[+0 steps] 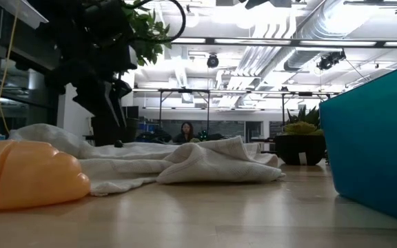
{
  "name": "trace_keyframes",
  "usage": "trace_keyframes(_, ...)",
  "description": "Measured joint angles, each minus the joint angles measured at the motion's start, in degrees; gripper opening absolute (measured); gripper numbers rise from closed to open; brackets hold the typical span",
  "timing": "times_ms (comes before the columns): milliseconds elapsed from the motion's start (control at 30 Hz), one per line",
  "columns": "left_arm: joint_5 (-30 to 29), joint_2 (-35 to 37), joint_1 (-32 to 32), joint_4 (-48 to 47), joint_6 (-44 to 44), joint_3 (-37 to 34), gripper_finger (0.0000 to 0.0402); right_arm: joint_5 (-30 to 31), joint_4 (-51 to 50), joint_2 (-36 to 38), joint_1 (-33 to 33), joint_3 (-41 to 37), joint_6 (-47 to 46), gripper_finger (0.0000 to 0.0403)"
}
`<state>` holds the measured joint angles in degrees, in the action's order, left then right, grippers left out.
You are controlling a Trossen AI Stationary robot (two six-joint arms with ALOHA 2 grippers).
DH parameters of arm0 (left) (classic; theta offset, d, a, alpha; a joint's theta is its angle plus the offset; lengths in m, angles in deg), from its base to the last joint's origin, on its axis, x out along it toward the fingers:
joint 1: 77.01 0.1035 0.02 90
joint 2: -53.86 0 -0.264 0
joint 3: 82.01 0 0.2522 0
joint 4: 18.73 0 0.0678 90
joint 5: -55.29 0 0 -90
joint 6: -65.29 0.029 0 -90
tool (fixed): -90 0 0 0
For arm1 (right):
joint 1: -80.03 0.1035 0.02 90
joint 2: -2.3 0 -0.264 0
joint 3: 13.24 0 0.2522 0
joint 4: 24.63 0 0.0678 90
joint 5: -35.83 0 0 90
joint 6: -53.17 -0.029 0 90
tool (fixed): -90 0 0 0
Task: Pick and placing Produce into tupperware
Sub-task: Put the blueberry into the bin
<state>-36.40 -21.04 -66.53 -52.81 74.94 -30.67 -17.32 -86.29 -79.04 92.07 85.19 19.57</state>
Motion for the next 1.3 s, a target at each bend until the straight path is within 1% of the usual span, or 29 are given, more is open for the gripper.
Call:
trace_keyframes(167, 0.4, -0.3, 0.0, 1.0, 0.5, 0.0, 0.0118, 0.2, 0.0, 0.0, 0.0, 0.0, 0.0, 0.0103)
trace_keyframes(400, 1.5, -4.8, 0.0, 2.2, 0.2, 0.0, 0.0119, 0.2, -0.4, 0.0, 0.0, 0.0, 0.0, 0.0103)
trace_keyframes(567, 2.2, -6.6, 0.0, 2.5, -1.0, 0.0, 0.0120, 0.2, -0.8, 0.0, 0.0, 0.0, -0.9, 0.0103)
trace_keyframes(1133, 2.2, -6.8, 0.0, 2.2, -0.9, 0.0, 0.0120, 0.2, -1.2, 0.0, 0.0, 0.0, -0.9, 0.0103)
trace_keyframes(1300, 2.2, -8.5, 0.0, 2.5, -0.9, 0.0, 0.0120, 0.2, -1.2, 0.0, 0.0, 0.0, -0.9, 0.0103)
